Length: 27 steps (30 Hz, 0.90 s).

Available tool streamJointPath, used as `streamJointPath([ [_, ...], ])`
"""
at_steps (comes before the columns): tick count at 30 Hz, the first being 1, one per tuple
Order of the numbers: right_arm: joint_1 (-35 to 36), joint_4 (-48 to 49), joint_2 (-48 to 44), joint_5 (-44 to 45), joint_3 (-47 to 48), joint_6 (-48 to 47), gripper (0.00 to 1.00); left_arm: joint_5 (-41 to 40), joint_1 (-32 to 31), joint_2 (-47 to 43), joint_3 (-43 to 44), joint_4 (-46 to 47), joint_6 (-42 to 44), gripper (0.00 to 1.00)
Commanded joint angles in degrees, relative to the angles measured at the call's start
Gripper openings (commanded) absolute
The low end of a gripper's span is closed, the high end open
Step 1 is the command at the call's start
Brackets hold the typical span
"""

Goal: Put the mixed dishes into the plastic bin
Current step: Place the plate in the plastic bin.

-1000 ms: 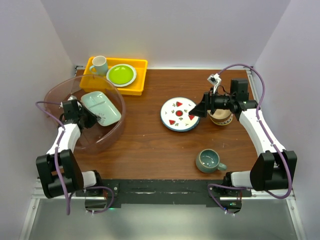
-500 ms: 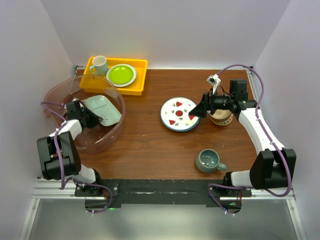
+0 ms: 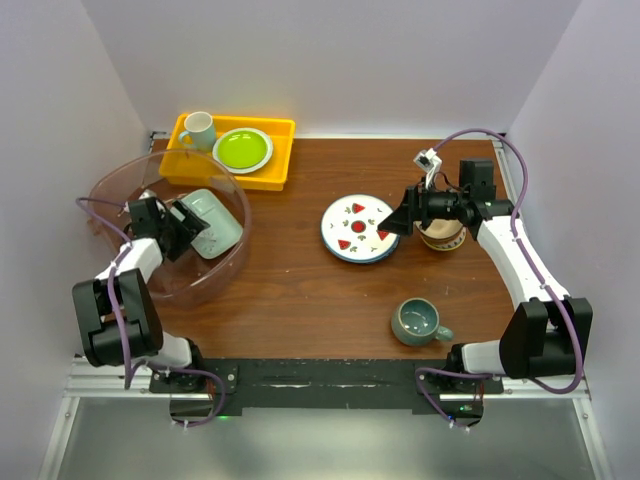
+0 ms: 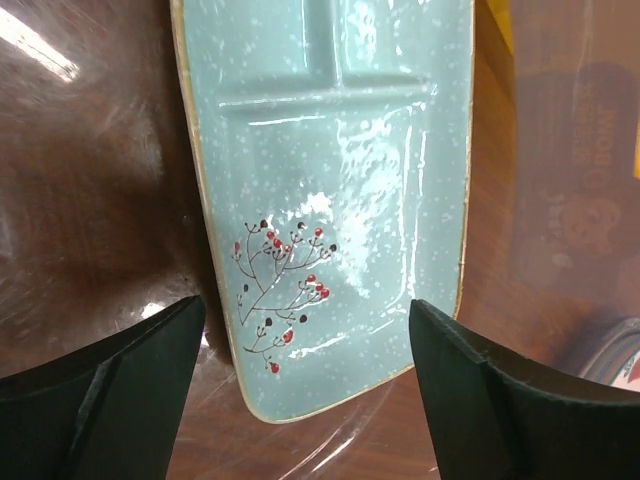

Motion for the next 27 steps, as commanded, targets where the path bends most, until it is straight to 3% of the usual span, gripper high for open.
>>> streamJointPath([
  [1,-0.10,-0.78,0.36,0.62,2.01,-2.02,0.93,-3.76,0.52,-4.77,4.19,-3.09,3.81,0.96],
  [3,-0.10,-1.40,0.44,0.98,2.54,-2.89,0.93,-4.90,0.52,-5.91,4.63,-4.23,4.60,1.00],
  [15,-0.10,-13.61,3.34,3.35,9.04,-14.67,0.94,-6.40,0.43,-14.62,6.04,-9.77,6.89,1.00],
  [27,0.34,-22.84,5.63,6.16,13.88,-24.25,0.94,-2.19,0.52,-22.26,7.44,-12.68,5.92,1.00],
])
